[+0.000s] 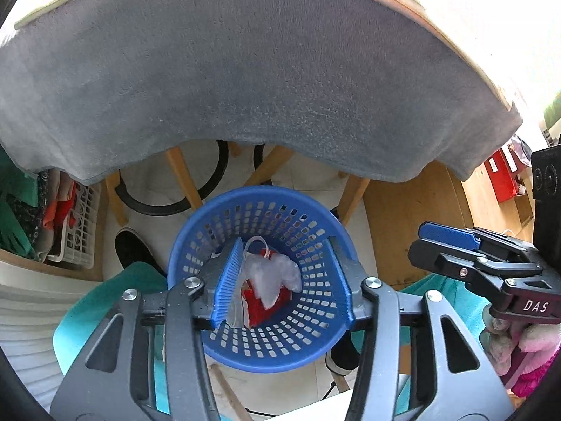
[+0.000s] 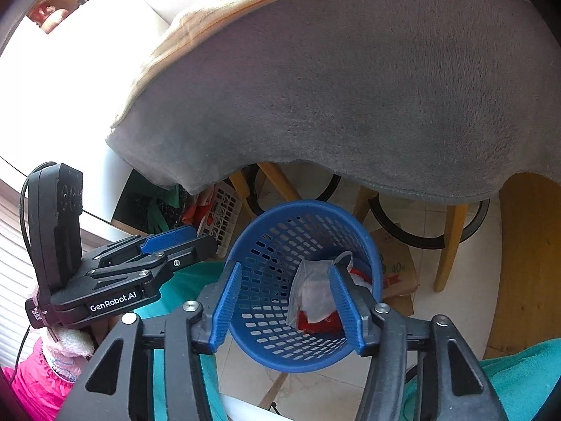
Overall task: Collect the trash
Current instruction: 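Raise both open tools back over the bed toward the cup and tube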
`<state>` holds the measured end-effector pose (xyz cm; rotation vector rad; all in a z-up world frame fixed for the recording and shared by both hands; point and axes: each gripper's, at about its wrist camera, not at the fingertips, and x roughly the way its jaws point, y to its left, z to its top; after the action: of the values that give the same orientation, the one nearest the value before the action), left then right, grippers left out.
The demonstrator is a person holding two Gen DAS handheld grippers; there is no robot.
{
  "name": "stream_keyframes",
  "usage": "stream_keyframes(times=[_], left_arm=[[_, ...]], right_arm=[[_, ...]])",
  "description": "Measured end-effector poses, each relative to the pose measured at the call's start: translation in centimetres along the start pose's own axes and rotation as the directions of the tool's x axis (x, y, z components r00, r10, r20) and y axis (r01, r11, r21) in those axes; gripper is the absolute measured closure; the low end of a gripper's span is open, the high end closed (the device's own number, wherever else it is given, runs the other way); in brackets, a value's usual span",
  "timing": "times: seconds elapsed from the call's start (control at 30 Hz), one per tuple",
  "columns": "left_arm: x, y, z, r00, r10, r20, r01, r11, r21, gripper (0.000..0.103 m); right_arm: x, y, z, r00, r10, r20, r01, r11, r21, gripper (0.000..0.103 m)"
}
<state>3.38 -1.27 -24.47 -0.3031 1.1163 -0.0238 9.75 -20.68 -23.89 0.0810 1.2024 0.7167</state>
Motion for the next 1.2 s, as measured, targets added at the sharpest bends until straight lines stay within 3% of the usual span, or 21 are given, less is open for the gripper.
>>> stream_keyframes(times=[0.47, 0.77, 1.03, 1.13, 1.2], left_arm=[[-1.2, -0.1, 0.8, 1.000, 0.015, 0.025, -0.016, 1.000, 0.013, 0.054], [-2.8, -0.5, 2.1, 0.998, 0.014, 0.065, -0.017, 0.999, 0.050, 0.054], [-6.1, 0.0, 5.2, 0.990, 0.000, 0.139, -0.007, 0.999, 0.051, 0.054], [-7.5, 0.0, 6.9, 0.984, 0.000, 0.178, -0.011, 0.998, 0.056, 0.041], [-8.4, 0.0, 8.1, 0.979, -0.004, 0.206, -0.010, 0.998, 0.064, 0.040]], right_arm=[[-1.8, -0.1, 1.0, 0.999, -0.002, 0.040, 0.001, 1.000, 0.001, 0.019], [-3.6, -0.5, 2.1, 0.997, 0.006, 0.078, -0.006, 1.000, -0.008, 0.018], [-7.3, -0.6, 3.7, 0.985, -0.001, 0.174, 0.013, 0.998, -0.069, 0.016], [-9.1, -0.1, 4.5, 0.977, -0.009, 0.214, 0.036, 0.991, -0.126, 0.007], [-10.4, 0.3, 5.3, 0.968, -0.011, 0.250, 0.053, 0.985, -0.164, 0.000]])
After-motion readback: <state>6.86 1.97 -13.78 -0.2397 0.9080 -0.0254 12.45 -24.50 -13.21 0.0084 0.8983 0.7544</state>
